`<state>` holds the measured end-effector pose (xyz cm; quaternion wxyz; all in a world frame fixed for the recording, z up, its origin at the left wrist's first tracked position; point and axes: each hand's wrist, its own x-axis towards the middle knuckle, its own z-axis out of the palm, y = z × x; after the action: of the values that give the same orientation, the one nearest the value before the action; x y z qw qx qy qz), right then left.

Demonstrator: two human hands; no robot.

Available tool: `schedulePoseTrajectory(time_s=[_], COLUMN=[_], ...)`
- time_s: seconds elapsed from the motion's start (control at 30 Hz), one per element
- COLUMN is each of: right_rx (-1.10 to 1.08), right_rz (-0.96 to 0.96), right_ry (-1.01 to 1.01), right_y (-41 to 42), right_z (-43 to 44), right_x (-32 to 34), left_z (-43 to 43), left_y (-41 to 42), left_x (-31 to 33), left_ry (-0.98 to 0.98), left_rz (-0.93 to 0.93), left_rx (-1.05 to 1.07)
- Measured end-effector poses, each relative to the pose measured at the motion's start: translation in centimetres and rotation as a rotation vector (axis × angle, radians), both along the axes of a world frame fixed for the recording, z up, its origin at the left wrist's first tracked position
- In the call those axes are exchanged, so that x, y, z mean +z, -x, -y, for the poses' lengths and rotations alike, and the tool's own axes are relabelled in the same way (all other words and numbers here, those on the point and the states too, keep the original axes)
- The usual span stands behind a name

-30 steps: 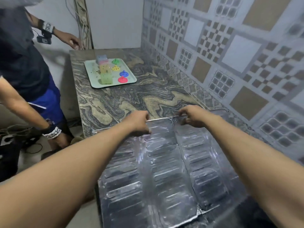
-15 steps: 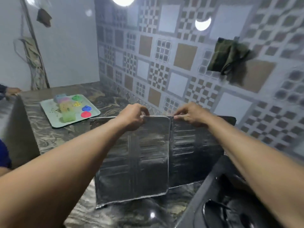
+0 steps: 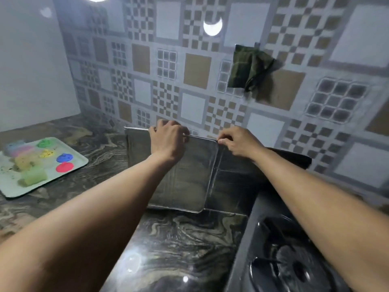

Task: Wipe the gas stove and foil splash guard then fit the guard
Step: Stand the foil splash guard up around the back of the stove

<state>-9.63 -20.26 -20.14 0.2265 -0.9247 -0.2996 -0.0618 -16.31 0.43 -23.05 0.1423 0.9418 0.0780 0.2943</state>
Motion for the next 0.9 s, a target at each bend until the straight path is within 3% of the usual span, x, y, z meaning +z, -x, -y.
schedulePoseTrajectory(time_s=[0.1,0.3,0.9], right_rx=[-0.034,-0.031,0.040], right_rz=[0.008,0.059,0.059], right_ry=[-0.025,-0.045,0.008], right_y=[-0.8,-2.3,-7.3], right_z=[0.3,0.1,0.0], right_x=[-0.3,0.4,-0.5], left_z=[1.5,3.6,3.6], left_y=[-0.9,-1.9,-6.1], left_x=[-0.8,-0.8,-2.1], left_ry=[0.004,0.272,0.248], left_rz=[0.008,-0.004,-0.040], left_rx=[0.049,0.109,0.210])
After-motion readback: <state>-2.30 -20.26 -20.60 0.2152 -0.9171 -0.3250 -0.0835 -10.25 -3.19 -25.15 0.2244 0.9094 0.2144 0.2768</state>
